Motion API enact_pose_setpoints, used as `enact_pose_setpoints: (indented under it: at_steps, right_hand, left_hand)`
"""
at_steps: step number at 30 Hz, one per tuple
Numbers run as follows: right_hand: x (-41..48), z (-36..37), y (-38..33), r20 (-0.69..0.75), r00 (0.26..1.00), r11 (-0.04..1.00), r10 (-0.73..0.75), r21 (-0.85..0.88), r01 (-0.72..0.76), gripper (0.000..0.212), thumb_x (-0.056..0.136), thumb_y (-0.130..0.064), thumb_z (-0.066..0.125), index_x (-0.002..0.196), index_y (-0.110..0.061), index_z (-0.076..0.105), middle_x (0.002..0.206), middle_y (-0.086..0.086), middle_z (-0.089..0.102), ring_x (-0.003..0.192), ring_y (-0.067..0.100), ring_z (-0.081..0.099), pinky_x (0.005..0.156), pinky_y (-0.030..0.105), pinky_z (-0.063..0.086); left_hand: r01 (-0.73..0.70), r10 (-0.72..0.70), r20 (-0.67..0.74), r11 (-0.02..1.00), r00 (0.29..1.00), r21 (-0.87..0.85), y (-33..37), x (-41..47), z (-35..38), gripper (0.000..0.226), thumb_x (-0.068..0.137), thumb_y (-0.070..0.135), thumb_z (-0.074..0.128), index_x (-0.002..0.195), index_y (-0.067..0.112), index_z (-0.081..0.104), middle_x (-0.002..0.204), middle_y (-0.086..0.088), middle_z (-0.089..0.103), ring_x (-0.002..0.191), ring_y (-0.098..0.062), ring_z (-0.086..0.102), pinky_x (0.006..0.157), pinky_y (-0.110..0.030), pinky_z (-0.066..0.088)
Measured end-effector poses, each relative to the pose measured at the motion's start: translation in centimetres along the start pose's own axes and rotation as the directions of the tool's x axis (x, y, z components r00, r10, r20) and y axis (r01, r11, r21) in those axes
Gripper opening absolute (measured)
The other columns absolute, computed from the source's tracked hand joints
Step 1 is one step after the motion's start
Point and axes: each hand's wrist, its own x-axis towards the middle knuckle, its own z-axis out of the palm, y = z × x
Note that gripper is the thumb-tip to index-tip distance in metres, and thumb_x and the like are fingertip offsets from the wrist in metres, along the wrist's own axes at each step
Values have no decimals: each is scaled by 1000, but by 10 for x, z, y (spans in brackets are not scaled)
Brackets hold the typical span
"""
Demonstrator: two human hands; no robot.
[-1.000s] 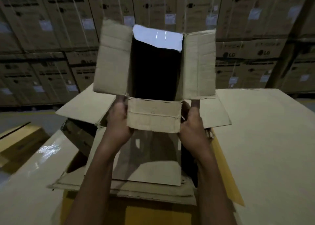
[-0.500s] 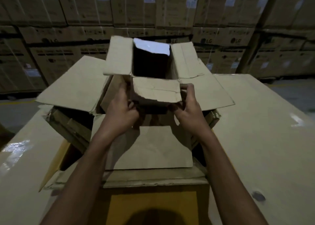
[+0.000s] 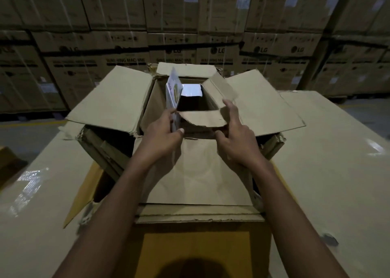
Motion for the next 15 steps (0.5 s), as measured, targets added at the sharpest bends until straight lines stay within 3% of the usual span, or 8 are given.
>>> enact_pose_setpoints:
  at_steps: [3,6,8,12,15]
  right_hand:
    - [-3,0,3,-20,998,998,-56,-21,56,65,99,-22,55,154,-49,31,72,-6,65,58,11,57,61,32,44]
    - [-8,6,4,-138,983,992,-121,29,126,42,101,-28,59,140,-42,58,102,-6,76,76,9,64,76,36,57]
    - [-10,10,4,-223,964,984,-142,69,161,35,100,-23,59,132,-35,69,97,-3,77,74,11,65,72,41,59]
    - [-17,10,-1,-345,902,965,-261,-93,243,23,98,-29,64,116,-31,77,76,2,68,67,20,60,59,33,47]
    - [-16,12,-7,-345,899,961,-270,-147,232,24,97,-42,64,114,-31,77,75,-4,58,73,17,52,63,32,40]
  left_hand:
    - [-31,31,2,999,1000,23,0,-3,3,69,99,19,66,159,29,34,154,-4,52,140,-28,51,110,-39,41]
    - [-34,34,2,999,999,36,0,-1,4,71,98,18,66,159,30,32,156,-2,51,139,-28,51,112,-43,43]
    - [-38,39,-19,998,999,47,0,0,4,72,96,17,66,157,32,32,154,0,54,137,-28,54,111,-48,44]
    - [-61,62,-74,998,995,15,0,-2,4,72,93,11,65,154,34,35,146,1,59,131,-27,58,107,-51,48]
    - [-80,82,-47,996,996,44,0,-2,5,70,97,14,65,156,33,34,151,-1,54,134,-27,54,107,-47,47]
